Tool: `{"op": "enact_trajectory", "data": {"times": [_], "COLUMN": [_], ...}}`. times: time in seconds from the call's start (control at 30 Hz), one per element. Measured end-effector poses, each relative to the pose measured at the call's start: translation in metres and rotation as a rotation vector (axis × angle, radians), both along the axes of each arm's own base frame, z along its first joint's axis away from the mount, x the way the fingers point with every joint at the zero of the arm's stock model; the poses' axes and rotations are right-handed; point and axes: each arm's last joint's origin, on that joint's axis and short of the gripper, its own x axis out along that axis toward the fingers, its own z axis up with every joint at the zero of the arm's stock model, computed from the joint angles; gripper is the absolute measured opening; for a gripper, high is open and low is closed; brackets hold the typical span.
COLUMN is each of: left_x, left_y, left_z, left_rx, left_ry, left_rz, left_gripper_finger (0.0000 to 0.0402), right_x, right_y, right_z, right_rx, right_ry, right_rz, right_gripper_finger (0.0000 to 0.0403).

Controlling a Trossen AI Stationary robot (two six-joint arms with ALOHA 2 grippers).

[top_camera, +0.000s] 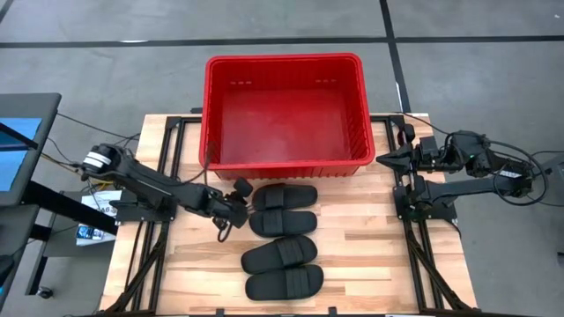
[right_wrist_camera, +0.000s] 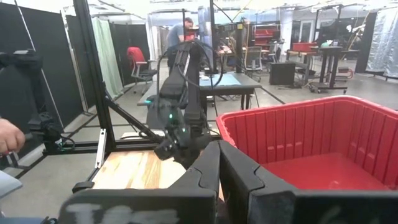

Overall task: Pick and place slides into bin
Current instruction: Put the black slide into the container

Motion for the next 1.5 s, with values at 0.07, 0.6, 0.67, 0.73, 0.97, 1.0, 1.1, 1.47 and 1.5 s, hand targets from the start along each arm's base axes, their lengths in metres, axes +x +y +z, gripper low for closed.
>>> {"op": "enact_trajectory", "data": {"times": [0.07, 0.6, 0.67, 0.73, 0.97, 1.0, 1.1, 1.47, 1.5], "left_x": [0.003, 0.009, 0.009, 0.010, 0.012, 0.012, 0.013, 0.018, 0.018], "left_y": [0.000, -0.001, -0.001, -0.001, -0.004, -0.004, -0.005, 0.006, 0.008], "left_z": [-0.005, -0.007, -0.006, -0.006, -0.006, -0.006, -0.005, -0.006, -0.006], "left_rx": [0.034, 0.219, 0.251, 0.263, 0.232, 0.235, 0.255, 0.316, 0.326], "left_ry": [0.009, 0.068, 0.087, 0.087, 0.081, 0.082, 0.093, 0.105, 0.112], "left_rz": [-0.005, -0.245, -0.290, -0.308, -0.395, -0.419, -0.480, -0.496, -0.484], "left_gripper_finger": [0.0000, 0.0000, 0.0000, 0.0000, 0.0000, 0.0000, 0.0000, 0.0000, 0.0000], "right_x": [0.000, 0.000, 0.000, 0.000, 0.000, 0.000, 0.000, 0.000, 0.000], "right_y": [0.000, 0.000, 0.000, 0.000, 0.000, 0.000, 0.000, 0.000, 0.000], "right_z": [0.000, 0.000, 0.000, 0.000, 0.000, 0.000, 0.000, 0.000, 0.000], "right_rx": [0.000, 0.000, 0.000, 0.000, 0.000, 0.000, 0.000, 0.000, 0.000], "right_ry": [0.001, 0.000, 0.001, 0.001, 0.000, 0.001, 0.001, 0.001, 0.001], "right_rz": [0.000, 0.000, 0.000, 0.000, 0.000, 0.000, 0.000, 0.000, 0.000], "right_gripper_finger": [0.0000, 0.0000, 0.0000, 0.0000, 0.0000, 0.0000, 0.0000, 0.0000, 0.0000]}}
